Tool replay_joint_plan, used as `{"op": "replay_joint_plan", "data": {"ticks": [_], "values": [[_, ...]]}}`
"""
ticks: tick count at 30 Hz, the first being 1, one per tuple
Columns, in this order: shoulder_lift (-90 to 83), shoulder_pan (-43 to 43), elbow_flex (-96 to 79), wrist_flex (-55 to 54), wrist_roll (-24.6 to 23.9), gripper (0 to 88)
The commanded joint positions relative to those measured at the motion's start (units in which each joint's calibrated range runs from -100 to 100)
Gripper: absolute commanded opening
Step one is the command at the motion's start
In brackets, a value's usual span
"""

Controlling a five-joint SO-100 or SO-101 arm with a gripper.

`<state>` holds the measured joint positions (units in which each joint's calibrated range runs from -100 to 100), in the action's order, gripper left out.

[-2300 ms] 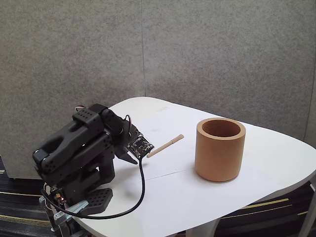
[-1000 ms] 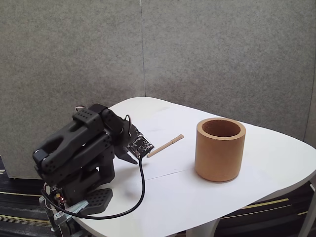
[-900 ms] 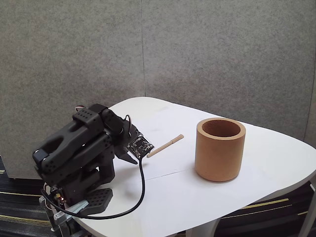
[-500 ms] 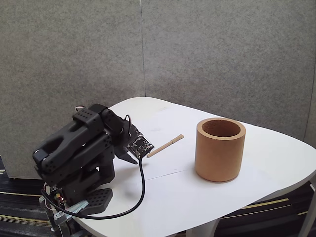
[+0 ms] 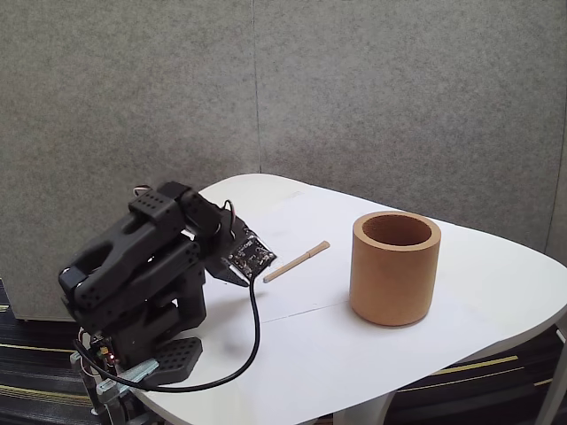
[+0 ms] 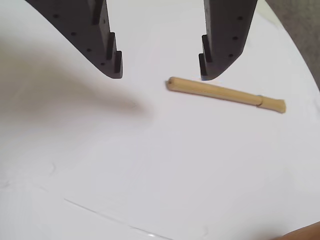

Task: Grab the pen and put it in the pen holder.

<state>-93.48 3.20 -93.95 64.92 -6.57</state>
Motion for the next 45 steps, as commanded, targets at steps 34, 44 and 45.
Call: {"op": "replay_joint_plan", "data": {"ticks": [34,44,45], "values": [[69.69,-0.41,71.21,-0.76,-22.94,21.1],[83.35,-0.41,71.93,-1.69,-28.99,21.1],[85.06,-0.41,71.93,-1.95,-28.99,21.1]]}}
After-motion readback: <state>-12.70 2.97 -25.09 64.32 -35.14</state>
